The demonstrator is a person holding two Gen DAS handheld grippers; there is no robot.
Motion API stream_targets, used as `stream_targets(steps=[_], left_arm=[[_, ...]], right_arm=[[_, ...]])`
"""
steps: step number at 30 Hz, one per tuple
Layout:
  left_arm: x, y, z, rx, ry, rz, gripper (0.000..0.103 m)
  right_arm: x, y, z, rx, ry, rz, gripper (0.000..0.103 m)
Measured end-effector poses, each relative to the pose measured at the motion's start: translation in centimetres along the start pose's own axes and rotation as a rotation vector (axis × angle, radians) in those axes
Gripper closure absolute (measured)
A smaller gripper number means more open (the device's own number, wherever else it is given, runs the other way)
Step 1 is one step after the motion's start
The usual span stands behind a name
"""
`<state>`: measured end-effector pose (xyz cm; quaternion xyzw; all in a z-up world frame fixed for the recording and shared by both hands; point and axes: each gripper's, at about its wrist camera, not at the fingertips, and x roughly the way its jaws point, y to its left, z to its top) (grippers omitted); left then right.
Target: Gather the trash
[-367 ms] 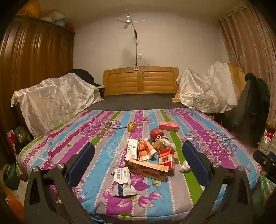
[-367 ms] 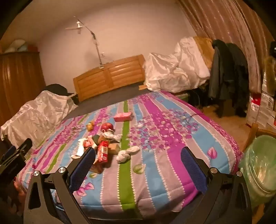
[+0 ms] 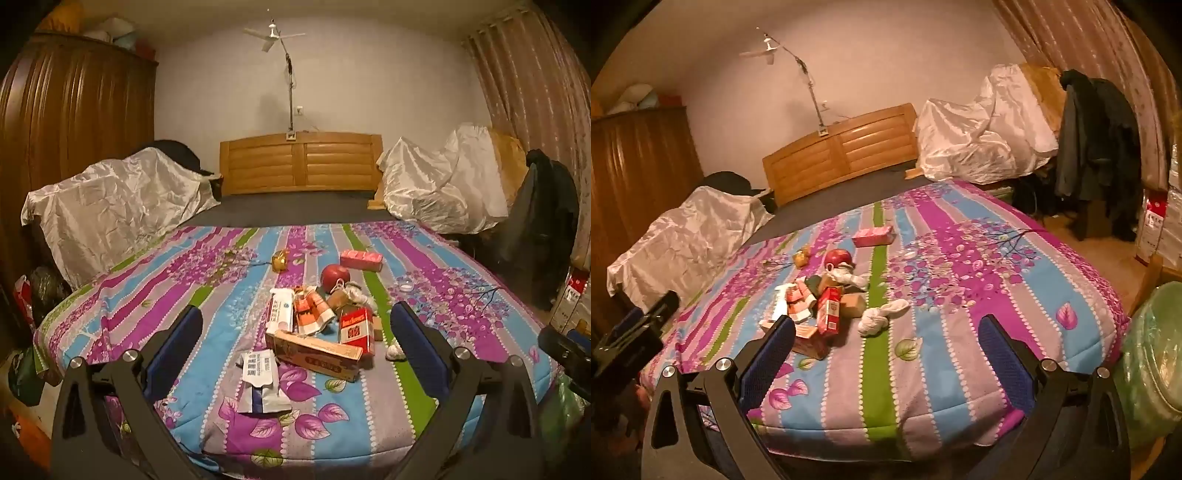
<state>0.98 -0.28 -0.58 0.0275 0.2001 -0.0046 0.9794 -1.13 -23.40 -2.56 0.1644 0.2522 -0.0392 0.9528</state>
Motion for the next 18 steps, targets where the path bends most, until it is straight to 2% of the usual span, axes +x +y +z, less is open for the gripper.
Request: stream_targets(steps=[8, 18], left_arm=[[0.7, 0.4, -0.1, -0.018, 0.032, 0.026, 0.005], [1.5, -0.1, -0.6, 0.018, 0.065, 0.056, 0.005]], right_arm=[[-0.4, 0.3, -0.4, 0.015, -0.008, -0.033, 0.004], [-0.1, 0.7, -0.7, -0.014, -0.001, -0.049, 0.004]])
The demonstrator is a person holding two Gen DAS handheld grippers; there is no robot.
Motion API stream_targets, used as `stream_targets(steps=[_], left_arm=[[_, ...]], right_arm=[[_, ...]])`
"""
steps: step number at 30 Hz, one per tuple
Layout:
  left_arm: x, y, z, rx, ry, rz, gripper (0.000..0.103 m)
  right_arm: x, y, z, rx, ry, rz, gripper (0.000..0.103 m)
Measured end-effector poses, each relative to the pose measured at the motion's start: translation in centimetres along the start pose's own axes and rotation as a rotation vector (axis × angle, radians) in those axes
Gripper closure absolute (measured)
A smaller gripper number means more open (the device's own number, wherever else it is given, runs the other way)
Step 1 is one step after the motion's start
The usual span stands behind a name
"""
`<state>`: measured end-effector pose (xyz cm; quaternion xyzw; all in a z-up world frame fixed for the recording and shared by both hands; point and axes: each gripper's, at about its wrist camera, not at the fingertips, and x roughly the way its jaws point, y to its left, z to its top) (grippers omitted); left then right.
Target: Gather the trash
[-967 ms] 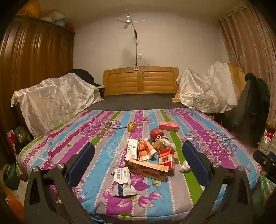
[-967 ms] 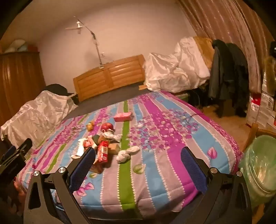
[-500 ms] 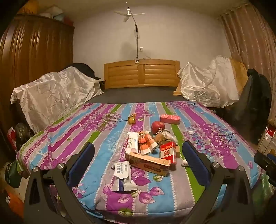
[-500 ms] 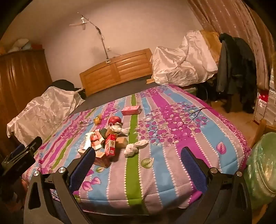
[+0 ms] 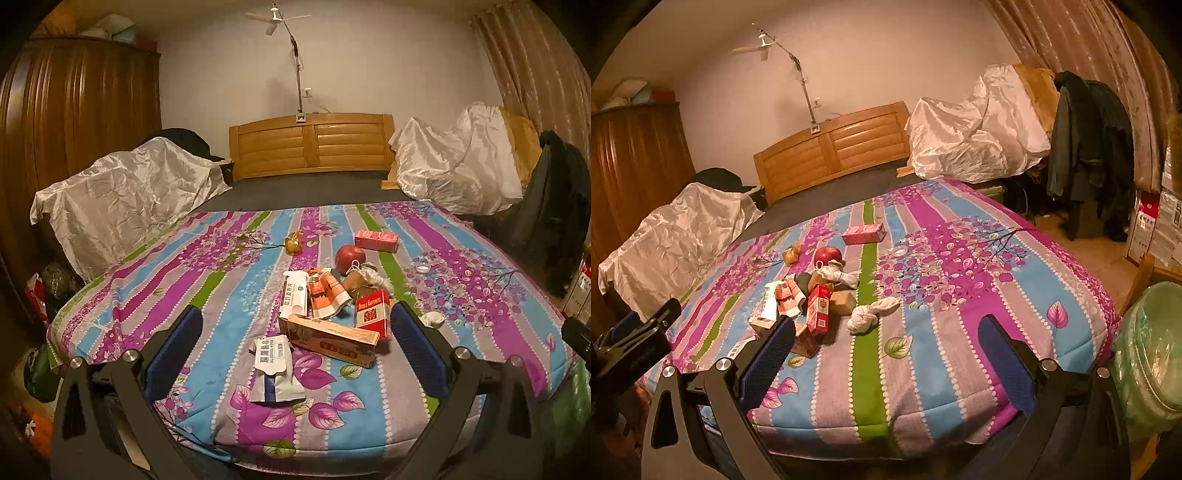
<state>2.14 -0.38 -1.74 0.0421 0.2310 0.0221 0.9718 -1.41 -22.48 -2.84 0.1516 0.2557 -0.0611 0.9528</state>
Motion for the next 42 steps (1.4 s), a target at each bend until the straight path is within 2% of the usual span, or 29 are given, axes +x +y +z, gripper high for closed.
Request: stream_targets(steps=[6, 14, 22, 25, 28, 32, 36, 42], left_arm=[[0.3, 0.1, -0.2, -0.003, 0.012, -0.004, 0.005], [1.8, 0.5, -0.8, -0.023, 0.091, 0.011, 0.005], [1.9, 1.2, -0.7, -0.037, 0.078, 0.006, 0.005], [2.9, 3.0, -0.6, -0.029, 0.056, 0.047, 0.005], [5.3, 6.4, -2.0, -0.039, 0.153, 0.051, 0.005], [6.6, 10.1, -3.5, -0.078, 0.224, 0.032, 0.005], [6.6, 11.3, -5.0, -0.09, 0.256, -0.004, 0.005], [8.0, 10.9, -6.8, -0.093, 0.316, -0.057, 0.005]], right_arm=[[0.1, 0.0, -0.1, 0.005, 0.008, 0.0, 0.004], [0.5, 0.0, -0.2, -0.007, 0.023, -0.009, 0.004], [1.5, -0.2, 0.0, 0.001, 0.056, -0.011, 0.004], [2.9, -0.4, 0.4, 0.008, 0.103, 0.016, 0.004], [3.9, -0.5, 0.7, -0.016, 0.091, 0.004, 0.004], [5.3, 0.9, 0.0, -0.11, 0.109, 0.022, 0.004], [6.8, 3.0, -1.3, -0.2, 0.162, 0.084, 0.004], [9.2, 6.4, -3.0, -0.314, 0.234, 0.149, 0.004]])
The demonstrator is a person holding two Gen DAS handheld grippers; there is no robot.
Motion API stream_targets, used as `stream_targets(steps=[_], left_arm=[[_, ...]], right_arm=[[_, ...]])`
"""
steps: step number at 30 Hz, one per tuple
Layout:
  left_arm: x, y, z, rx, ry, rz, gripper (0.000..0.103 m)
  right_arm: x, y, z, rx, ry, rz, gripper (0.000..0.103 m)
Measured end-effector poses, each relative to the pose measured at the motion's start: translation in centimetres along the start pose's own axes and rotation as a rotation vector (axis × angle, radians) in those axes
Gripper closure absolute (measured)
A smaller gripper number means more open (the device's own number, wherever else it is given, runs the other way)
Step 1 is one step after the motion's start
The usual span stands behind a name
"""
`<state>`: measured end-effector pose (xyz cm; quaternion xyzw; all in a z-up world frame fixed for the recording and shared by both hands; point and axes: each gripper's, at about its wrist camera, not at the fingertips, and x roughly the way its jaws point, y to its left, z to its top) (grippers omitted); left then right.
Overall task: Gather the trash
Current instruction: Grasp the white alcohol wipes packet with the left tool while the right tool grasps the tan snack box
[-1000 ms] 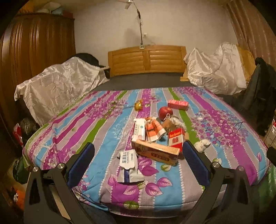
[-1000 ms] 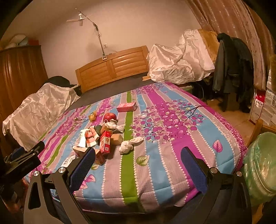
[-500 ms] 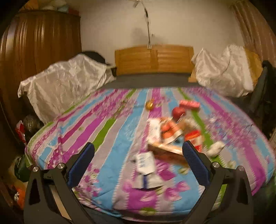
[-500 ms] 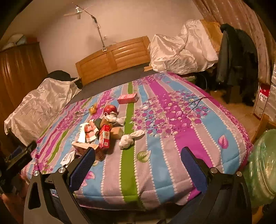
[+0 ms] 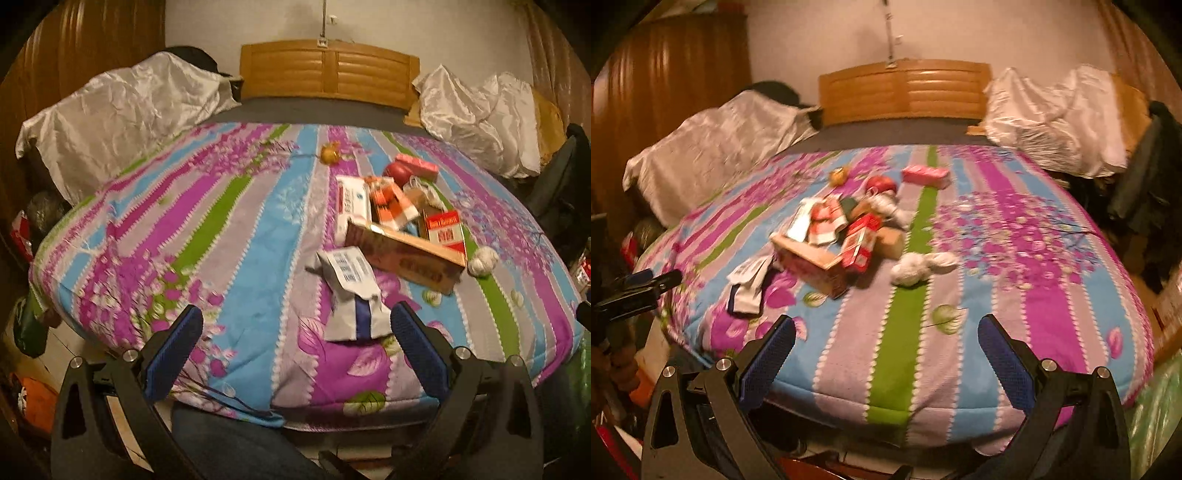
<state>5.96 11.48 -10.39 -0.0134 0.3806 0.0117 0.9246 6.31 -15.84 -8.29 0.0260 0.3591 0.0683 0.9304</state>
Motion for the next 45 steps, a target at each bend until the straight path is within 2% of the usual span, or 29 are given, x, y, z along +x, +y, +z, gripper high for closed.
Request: stream_targets(steps=[4, 8, 11, 16, 19, 21, 22, 23, 24, 26, 29, 31, 34, 36, 37, 39, 42, 44, 45], left_arm=[[1.2, -0.7, 0.1, -0.003, 0.028, -0.049, 0.005], [2.5, -2.2, 0.9, 0.038, 0.042, -0.124, 0.005], [4.3, -3.1, 1.7, 0.04, 0.077, -0.169, 0.005], [8.3, -4.9, 2.5, 0.045, 0.129, -0.146, 0.005], [11.2, -5.6, 2.7, 0.029, 0.196, -0.123, 0.014], [12.7, -6.0, 2.4, 0.036, 0.237, -0.095, 0.032], [13.3, -6.0, 2.2, 0.037, 0.258, -0.088, 0.037], [14.1, -5.9, 1.8, 0.033, 0.29, -0.081, 0.051], [14.3, -5.8, 1.7, 0.029, 0.3, -0.073, 0.056], [13.8, -5.2, 1.6, 0.004, 0.282, -0.075, 0.065], [12.1, -3.6, 1.7, -0.053, 0.25, -0.081, 0.067], [10.8, -2.7, 1.8, -0.058, 0.221, -0.064, 0.068], [8.5, -1.1, 1.7, -0.052, 0.184, -0.033, 0.068], [7.5, -0.4, 1.6, -0.051, 0.171, -0.016, 0.068], [7.2, 0.1, 1.8, -0.053, 0.164, -0.008, 0.068], [6.8, 0.8, 2.0, -0.06, 0.162, -0.003, 0.068], [6.2, 1.1, 2.0, -0.061, 0.156, 0.01, 0.068], [5.9, 1.2, 2.0, -0.053, 0.147, 0.019, 0.068], [5.9, 1.2, 1.9, -0.052, 0.147, 0.022, 0.068]], right_arm=[[1.5, 1.2, 0.5, -0.069, 0.018, 0.075, 0.004], [3.1, 2.0, 2.7, -0.161, 0.02, 0.134, 0.007], [3.8, 1.2, 4.7, -0.123, 0.008, 0.161, 0.006], [4.5, -0.1, 5.0, -0.056, 0.031, 0.16, 0.006], [4.8, -0.2, 4.1, -0.058, 0.062, 0.153, 0.006], [5.0, -0.2, 3.6, -0.069, 0.072, 0.15, 0.006], [5.1, -0.2, 3.5, -0.075, 0.075, 0.15, 0.006], [5.2, -0.1, 3.5, -0.083, 0.076, 0.15, 0.006], [5.3, 0.0, 3.6, -0.092, 0.076, 0.153, 0.006], [5.6, 0.4, 3.9, -0.123, 0.068, 0.165, 0.006], [6.0, 1.7, 5.2, -0.209, 0.04, 0.226, 0.007], [6.5, 2.8, 6.1, -0.267, 0.034, 0.279, 0.009], [8.1, 5.4, 7.7, -0.42, 0.049, 0.354, 0.01], [10.3, 7.7, 8.6, -0.564, 0.102, 0.385, 0.015], [11.5, 8.7, 8.8, -0.616, 0.133, 0.388, 0.02], [14.0, 10.4, 9.2, -0.705, 0.199, 0.393, 0.023], [17.7, 12.5, 9.1, -0.805, 0.273, 0.357, 0.025], [19.7, 13.3, 8.8, -0.823, 0.338, 0.354, 0.029], [20.4, 13.5, 8.5, -0.822, 0.363, 0.357, 0.036]])
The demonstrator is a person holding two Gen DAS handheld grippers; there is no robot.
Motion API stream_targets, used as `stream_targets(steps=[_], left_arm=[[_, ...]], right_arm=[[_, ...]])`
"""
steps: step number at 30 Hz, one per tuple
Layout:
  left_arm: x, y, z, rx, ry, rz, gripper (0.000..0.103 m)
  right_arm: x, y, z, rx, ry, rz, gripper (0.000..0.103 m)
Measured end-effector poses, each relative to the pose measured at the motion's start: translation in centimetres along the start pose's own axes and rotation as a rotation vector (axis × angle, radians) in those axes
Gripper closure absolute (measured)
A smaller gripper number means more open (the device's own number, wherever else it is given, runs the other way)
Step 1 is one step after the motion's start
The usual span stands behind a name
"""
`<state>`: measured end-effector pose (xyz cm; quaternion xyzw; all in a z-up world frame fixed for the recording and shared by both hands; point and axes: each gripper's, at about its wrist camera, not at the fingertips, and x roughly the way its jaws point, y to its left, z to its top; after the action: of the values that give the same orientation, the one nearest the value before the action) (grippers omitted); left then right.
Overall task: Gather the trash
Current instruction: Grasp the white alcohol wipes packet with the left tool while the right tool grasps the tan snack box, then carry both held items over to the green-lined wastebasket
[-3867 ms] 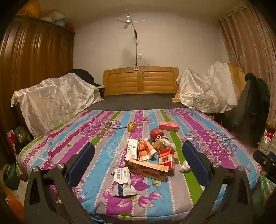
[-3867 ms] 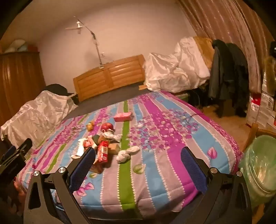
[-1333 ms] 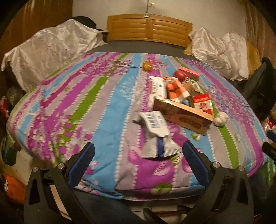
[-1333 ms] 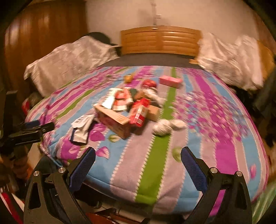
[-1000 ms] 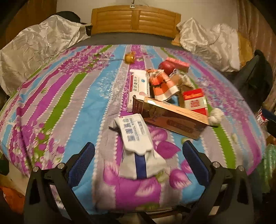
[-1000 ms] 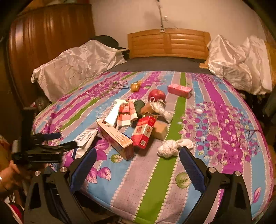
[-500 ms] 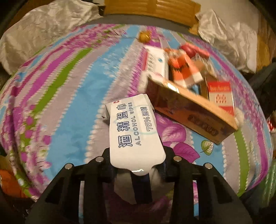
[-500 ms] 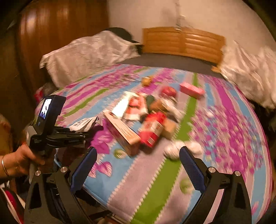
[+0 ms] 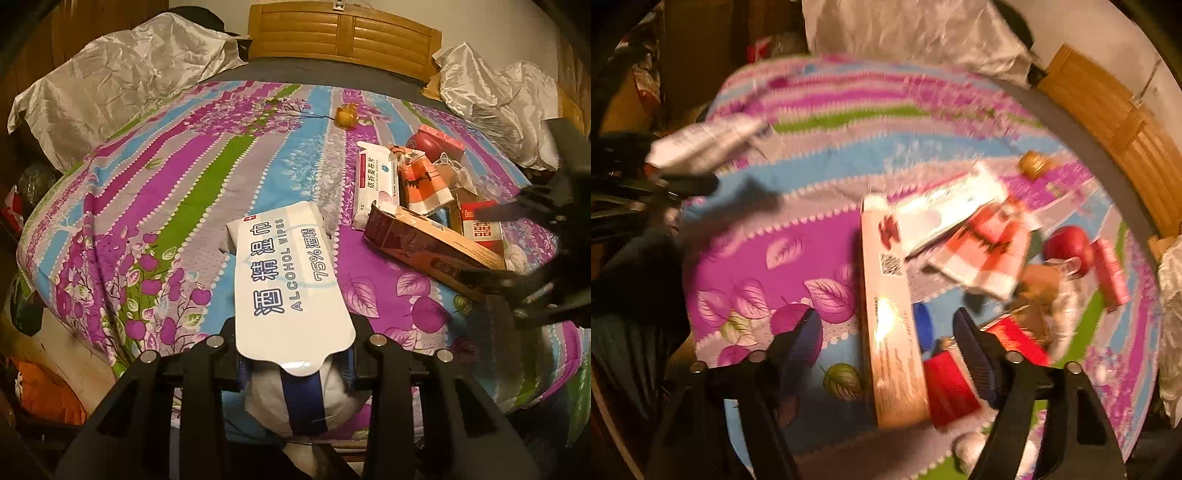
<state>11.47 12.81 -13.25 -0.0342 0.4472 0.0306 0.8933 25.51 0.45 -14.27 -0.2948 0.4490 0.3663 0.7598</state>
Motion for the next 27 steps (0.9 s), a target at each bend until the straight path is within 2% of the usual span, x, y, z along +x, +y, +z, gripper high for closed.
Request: stream_targets(steps=[1, 3, 5, 11, 13, 17, 20, 27], left_arm=[[0.1, 0.0, 0.0, -0.001, 0.002, 0.0, 0.068], [0.2, 0.0, 0.1, -0.003, 0.008, 0.004, 0.068], [0.0, -0.2, 0.3, 0.001, 0.005, 0.009, 0.068], [-1.9, -2.3, 2.1, 0.059, -0.044, 0.006, 0.068], [-2.5, -3.6, 2.9, 0.082, -0.059, -0.008, 0.068], [-4.4, -8.5, 4.5, 0.17, -0.11, -0.065, 0.068], [-5.5, -13.1, 5.3, 0.252, -0.142, -0.118, 0.068], [-7.9, -25.2, 5.5, 0.456, -0.199, -0.265, 0.068]], right_arm=[[1.1, 0.1, 0.0, 0.006, 0.035, 0.009, 0.05], [2.5, 0.5, -0.5, 0.016, 0.083, -0.006, 0.072], [1.6, 1.0, -0.9, 0.045, 0.028, -0.009, 0.073], [-8.2, 0.8, -3.7, 0.31, -0.228, 0.022, 0.074], [-12.1, 0.3, -5.8, 0.423, -0.303, 0.011, 0.074], [-19.9, -0.8, -11.1, 0.635, -0.426, -0.069, 0.074], [-24.2, -1.6, -15.6, 0.749, -0.459, -0.151, 0.074], [-33.2, -2.1, -28.8, 1.011, -0.48, -0.376, 0.074]])
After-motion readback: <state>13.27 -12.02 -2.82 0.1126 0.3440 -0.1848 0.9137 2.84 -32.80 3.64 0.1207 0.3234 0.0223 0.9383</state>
